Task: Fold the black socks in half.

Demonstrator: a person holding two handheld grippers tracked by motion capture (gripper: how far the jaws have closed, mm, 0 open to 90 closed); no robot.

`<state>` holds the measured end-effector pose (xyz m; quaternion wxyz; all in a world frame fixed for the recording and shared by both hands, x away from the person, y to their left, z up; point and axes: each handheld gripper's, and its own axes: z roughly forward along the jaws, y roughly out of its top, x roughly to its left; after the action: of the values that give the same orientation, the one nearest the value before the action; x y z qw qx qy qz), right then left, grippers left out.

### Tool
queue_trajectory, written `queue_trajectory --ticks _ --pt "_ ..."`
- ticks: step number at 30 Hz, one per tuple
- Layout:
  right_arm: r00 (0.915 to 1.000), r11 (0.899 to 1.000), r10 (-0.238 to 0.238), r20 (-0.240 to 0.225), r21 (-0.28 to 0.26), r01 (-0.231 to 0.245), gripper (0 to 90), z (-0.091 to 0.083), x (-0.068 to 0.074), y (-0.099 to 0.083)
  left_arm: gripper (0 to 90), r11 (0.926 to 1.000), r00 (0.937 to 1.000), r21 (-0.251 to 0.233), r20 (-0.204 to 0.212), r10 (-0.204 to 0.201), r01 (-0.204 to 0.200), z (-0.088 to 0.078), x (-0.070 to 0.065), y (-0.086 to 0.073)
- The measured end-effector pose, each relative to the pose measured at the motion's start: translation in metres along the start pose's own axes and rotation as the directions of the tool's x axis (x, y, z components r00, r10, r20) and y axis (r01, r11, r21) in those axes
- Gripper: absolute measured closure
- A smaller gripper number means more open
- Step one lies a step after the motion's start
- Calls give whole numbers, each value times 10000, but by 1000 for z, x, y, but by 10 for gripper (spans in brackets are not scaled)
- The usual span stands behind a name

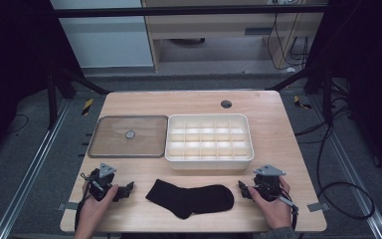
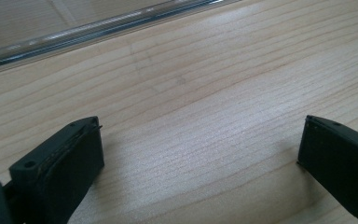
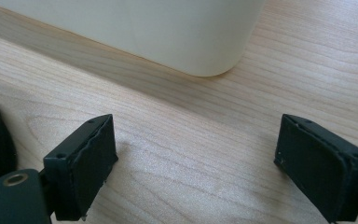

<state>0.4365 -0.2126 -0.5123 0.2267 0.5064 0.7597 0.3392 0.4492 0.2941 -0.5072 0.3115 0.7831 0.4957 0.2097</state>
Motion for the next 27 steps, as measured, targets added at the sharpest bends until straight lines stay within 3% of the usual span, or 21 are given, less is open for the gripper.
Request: queue_trajectory --ticks 10,12,15,17,21,24,27 --pt "9998 9998 176 126 13 -176 125 0 2 0 40 9989 9970 -228 650 420 -406 -13 -14 5" --pt "9995 9998 202 230 49 -204 208 -1 3 1 42 9988 9959 -261 796 436 -417 -17 -19 10" --pt "9978 9993 372 542 -63 -370 248 -11 5 6 55 9976 9923 -265 1045 661 -637 -29 -27 19" --pt "9990 9996 246 379 -144 -241 287 -20 11 11 57 9960 9870 -35 1343 887 -890 -37 -33 26" --pt "9992 9989 -328 -211 321 335 323 -39 23 22 64 9876 9759 258 1594 1487 -1547 -48 -44 41" --pt "9961 9947 -600 -642 794 651 361 -52 26 31 77 9857 9689 493 1979 1488 -1614 -52 -48 49" --pt "9930 9938 -570 -1038 892 664 419 -62 27 39 96 9821 9666 706 2022 1573 -1746 -51 -52 54"
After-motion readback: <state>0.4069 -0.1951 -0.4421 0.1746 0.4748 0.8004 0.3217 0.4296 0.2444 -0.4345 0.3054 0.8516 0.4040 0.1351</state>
